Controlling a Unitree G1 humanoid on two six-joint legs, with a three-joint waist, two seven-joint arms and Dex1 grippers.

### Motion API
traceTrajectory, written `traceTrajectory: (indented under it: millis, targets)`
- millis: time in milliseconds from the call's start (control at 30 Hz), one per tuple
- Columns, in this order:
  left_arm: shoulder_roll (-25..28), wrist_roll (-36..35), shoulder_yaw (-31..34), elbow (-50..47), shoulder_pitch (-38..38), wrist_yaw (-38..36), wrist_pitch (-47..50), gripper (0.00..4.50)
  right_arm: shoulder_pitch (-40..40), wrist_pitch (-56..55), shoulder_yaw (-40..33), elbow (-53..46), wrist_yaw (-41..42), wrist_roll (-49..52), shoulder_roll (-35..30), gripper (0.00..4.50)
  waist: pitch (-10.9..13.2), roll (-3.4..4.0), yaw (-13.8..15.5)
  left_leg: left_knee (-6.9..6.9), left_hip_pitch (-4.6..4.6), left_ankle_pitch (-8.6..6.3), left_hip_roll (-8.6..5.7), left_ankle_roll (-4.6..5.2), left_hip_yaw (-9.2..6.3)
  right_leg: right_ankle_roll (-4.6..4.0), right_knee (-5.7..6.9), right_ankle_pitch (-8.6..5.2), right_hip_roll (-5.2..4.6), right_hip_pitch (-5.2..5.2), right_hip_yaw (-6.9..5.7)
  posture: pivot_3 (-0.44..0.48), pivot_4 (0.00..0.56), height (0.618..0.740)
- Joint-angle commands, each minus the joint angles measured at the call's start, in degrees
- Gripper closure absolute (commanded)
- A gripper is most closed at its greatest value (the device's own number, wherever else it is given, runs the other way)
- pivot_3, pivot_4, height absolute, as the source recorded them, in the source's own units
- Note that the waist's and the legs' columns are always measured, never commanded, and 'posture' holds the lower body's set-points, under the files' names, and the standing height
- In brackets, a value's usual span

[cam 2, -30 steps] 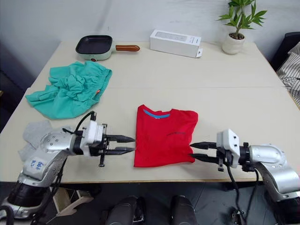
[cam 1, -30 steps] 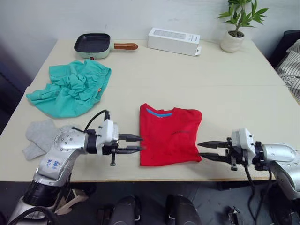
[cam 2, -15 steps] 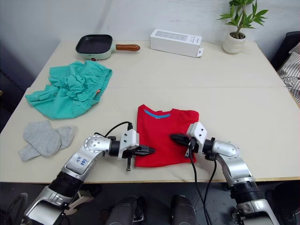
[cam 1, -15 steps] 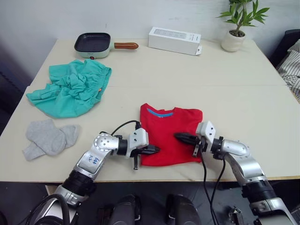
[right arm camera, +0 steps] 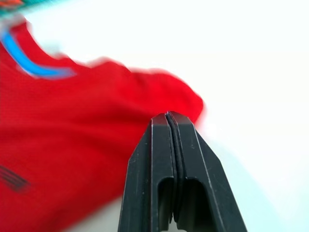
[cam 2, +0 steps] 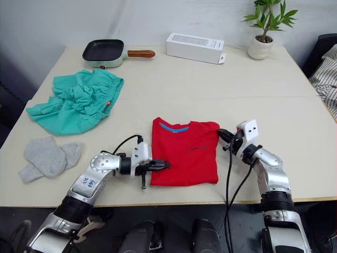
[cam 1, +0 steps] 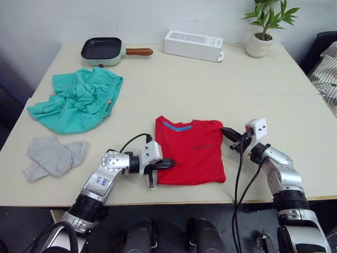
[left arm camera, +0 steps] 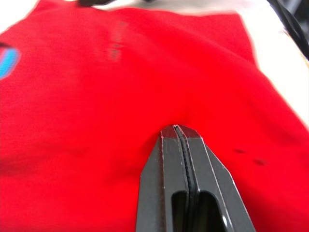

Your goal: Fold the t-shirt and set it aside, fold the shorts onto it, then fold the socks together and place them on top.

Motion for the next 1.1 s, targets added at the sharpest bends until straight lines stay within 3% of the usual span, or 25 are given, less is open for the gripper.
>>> traceTrajectory:
  millis: [33,267,567,767,833,933,1100]
  targets:
    - [-3.2,-1.8,4.6,3.3,-5.8,4.1,-0.6,4.50,-0.7,2.0,3.9,-10.2,4.1,0.9,0.8,4.48,0.0,0.00,0.1,0.01,0.01,0.00,0.01,0.00,0.00,0.00,0.01,0.00,0.05,0.01,-0.01,0.000,0.150,0.740]
    - [-5.2,7.5,2.5,14.9,-10.0,10.7,-7.5,4.50,-1.9,-7.5,13.1,-3.1,0.6,-11.9,5.9,4.48,0.0,-0.05,0.0,-0.32,0.11,0.07,-0.13,0.06,0.23,0.02,0.15,0.01,0.28,0.00,-0.40,0.000,0.150,0.740]
    - [-5.1,12.4,1.5,17.1,-7.5,15.1,-7.0,4.50,-9.0,-14.2,7.0,18.8,-8.8,-15.3,5.3,4.48,-0.1,-0.16,0.0,-0.30,0.26,0.20,-0.20,0.19,0.27,0.17,-0.11,0.11,0.17,0.15,-0.37,0.000,0.150,0.740]
    - [-6.7,8.8,5.3,17.1,-6.2,17.0,-7.8,4.50,-13.2,-16.1,1.7,26.7,-12.6,-13.6,3.6,4.48,-0.1,-0.18,-0.5,-0.38,0.30,0.26,-0.14,0.05,0.21,0.08,-0.10,0.12,0.11,0.15,-0.06,0.000,0.150,0.740]
    - [-8.8,4.1,8.5,15.9,-6.4,16.4,-7.9,4.50,-12.1,-16.6,-0.4,22.6,-8.3,-9.8,3.9,4.48,-0.1,-0.18,-0.7,-0.46,0.28,0.28,-0.14,0.03,0.21,0.07,-0.11,0.12,0.12,0.12,0.06,0.000,0.150,0.740]
    - [-10.4,-1.3,11.1,12.1,-6.2,13.6,-6.5,4.50,-6.6,-11.5,-0.8,8.0,0.7,-2.1,4.6,4.48,-0.1,-0.17,-1.1,-0.55,0.16,0.30,-0.11,0.03,0.19,0.08,-0.07,0.12,0.16,0.08,0.02,0.000,0.150,0.740]
    - [-7.6,-3.1,6.9,1.7,-2.8,6.1,-2.1,4.50,6.9,-2.9,6.5,-16.6,0.8,-3.1,4.1,4.48,-0.1,-0.16,-1.3,-0.63,0.13,0.28,-0.10,0.01,0.25,0.08,-0.15,0.12,0.25,0.04,0.01,0.000,0.150,0.740]
